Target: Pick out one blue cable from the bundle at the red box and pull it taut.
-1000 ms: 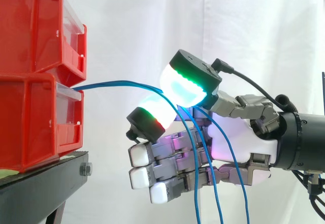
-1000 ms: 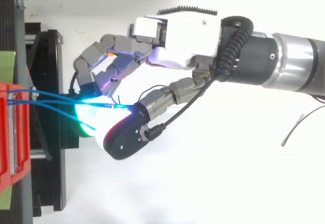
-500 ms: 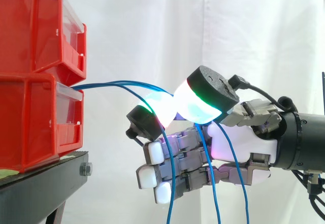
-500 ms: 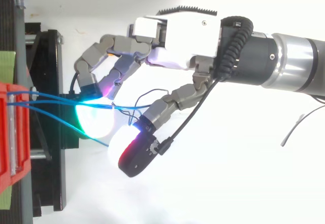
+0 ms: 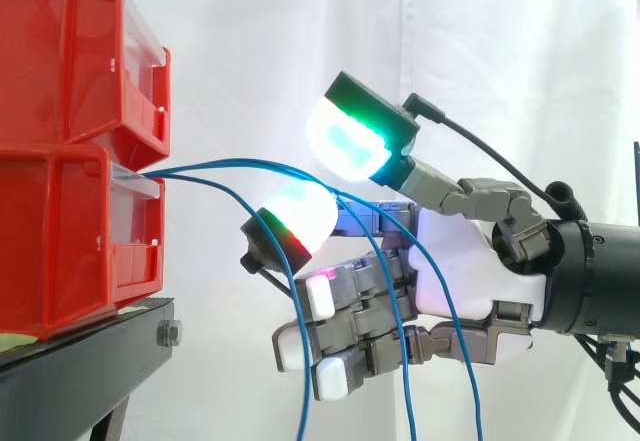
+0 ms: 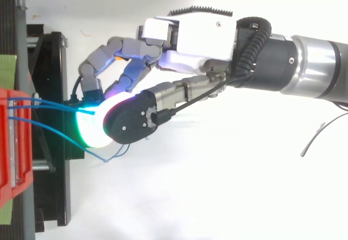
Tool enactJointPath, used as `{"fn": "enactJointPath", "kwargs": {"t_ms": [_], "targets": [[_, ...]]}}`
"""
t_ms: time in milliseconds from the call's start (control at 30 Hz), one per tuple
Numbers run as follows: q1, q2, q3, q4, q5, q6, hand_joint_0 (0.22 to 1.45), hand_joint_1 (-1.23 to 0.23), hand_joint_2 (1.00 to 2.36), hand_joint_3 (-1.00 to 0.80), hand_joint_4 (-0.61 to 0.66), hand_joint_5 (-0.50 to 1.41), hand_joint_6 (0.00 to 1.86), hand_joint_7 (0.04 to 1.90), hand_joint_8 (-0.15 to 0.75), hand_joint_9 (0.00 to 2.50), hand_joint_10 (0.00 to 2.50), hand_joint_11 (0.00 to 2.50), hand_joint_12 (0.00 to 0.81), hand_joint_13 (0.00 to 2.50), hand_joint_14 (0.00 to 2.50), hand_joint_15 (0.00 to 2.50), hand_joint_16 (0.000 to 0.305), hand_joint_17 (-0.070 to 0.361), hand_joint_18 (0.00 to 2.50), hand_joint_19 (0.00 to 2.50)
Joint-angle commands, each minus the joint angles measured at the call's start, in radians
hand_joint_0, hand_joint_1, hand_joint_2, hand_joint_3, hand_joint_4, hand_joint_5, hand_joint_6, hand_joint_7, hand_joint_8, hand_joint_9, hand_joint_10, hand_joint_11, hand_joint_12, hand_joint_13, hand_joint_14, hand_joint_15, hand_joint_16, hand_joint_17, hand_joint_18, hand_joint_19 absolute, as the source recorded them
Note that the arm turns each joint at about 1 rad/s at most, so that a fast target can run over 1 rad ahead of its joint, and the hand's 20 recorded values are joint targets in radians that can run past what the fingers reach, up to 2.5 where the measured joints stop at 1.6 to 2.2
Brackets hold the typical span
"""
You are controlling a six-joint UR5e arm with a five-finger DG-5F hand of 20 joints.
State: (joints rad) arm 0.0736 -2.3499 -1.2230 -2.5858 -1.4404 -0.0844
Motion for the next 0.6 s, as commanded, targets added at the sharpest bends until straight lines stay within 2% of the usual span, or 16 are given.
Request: {"fn": "enactJointPath", "kwargs": {"t_ms": [0, 133, 400, 567], "targets": [[0.002, 0.000, -0.001, 0.003, 0.000, 0.000, 0.58, -0.50, 1.01, -0.41, 0.00, -0.14, 0.87, 1.05, 0.281, 1.02, 0.03, 0.70, 0.336, 0.86, 0.02, 0.52, 0.043, 0.098, 0.80, 0.58], [0.000, 0.000, 0.000, 0.001, 0.000, 0.000, 0.57, -0.55, 1.02, -0.33, 0.01, -0.14, 0.87, 1.13, 0.281, 1.02, 0.03, 0.72, 0.338, 0.86, 0.02, 0.52, 0.044, 0.099, 0.80, 0.57], [0.000, 0.000, 0.000, 0.000, 0.000, 0.000, 0.57, -0.67, 1.02, -0.24, 0.02, -0.16, 0.91, 1.09, 0.286, 0.99, 0.03, 0.72, 0.341, 0.86, 0.02, 0.52, 0.045, 0.101, 0.81, 0.56], [0.000, 0.000, 0.000, 0.000, 0.000, 0.000, 0.59, -0.74, 1.02, -0.26, 0.02, -0.17, 0.92, 1.07, 0.277, 0.97, 0.03, 0.72, 0.334, 0.83, 0.02, 0.51, 0.044, 0.099, 0.80, 0.56]]}}
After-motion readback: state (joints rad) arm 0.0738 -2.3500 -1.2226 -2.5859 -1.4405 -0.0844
